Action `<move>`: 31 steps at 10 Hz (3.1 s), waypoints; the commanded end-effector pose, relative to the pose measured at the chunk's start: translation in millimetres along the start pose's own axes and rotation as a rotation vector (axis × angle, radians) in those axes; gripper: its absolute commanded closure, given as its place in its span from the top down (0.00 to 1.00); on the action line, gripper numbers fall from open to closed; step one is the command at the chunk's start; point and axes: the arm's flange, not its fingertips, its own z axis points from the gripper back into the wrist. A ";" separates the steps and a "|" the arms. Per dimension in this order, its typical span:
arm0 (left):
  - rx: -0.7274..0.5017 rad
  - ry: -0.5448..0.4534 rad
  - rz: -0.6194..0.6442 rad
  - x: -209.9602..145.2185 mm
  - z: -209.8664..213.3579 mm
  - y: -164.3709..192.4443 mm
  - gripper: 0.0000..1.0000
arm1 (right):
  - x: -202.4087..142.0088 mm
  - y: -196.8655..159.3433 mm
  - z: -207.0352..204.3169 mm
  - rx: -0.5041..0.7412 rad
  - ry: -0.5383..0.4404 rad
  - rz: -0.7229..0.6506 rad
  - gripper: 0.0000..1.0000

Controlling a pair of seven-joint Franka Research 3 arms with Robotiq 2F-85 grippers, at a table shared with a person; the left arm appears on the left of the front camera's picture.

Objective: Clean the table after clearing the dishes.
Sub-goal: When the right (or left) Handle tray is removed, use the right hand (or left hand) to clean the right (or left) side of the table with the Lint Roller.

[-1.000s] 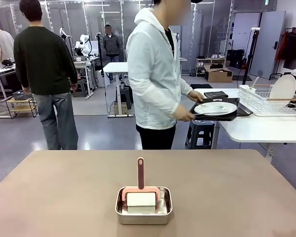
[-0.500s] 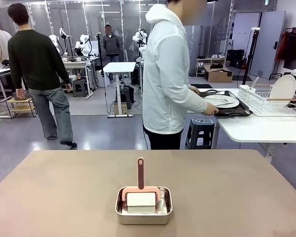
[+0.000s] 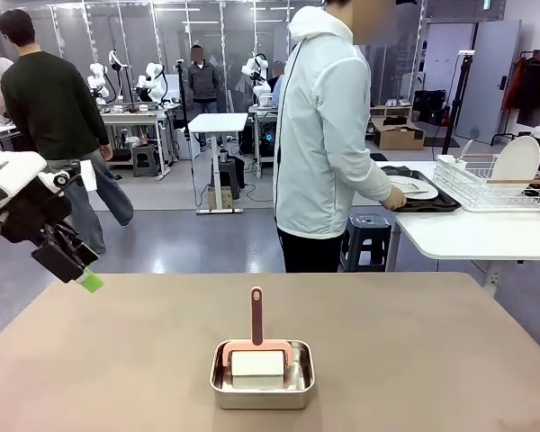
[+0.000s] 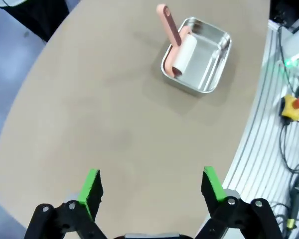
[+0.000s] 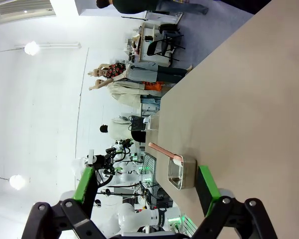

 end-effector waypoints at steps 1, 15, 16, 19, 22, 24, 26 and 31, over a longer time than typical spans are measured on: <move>0.019 0.012 -0.009 1.3 10.3 -1.7 1.00 | -0.8 3.5 0.4 0.005 0.005 0.006 1.00; -0.091 0.427 -0.346 229.2 -131.4 -19.8 1.00 | -0.8 3.5 0.4 0.005 0.005 0.006 1.00; -0.110 0.445 -0.370 240.7 -144.8 -19.9 1.00 | -0.8 3.5 0.4 0.005 0.005 0.006 1.00; -0.153 0.446 -0.409 254.9 -181.3 -17.7 1.00 | -0.8 3.5 0.4 0.005 0.005 0.006 1.00; -0.238 0.502 -0.416 271.1 -210.7 -10.5 1.00 | -0.8 3.5 0.4 0.005 0.005 0.006 1.00; -0.297 0.533 -0.413 271.9 -229.4 -1.8 1.00 | -0.8 3.5 0.4 0.005 0.005 0.006 1.00; -0.334 0.558 -0.414 267.6 -245.1 -0.9 1.00 | -0.8 3.5 0.4 0.005 0.005 0.006 1.00; -0.347 0.576 -0.394 253.4 -273.1 -1.7 1.00 | -0.8 3.5 0.4 0.005 0.005 0.006 1.00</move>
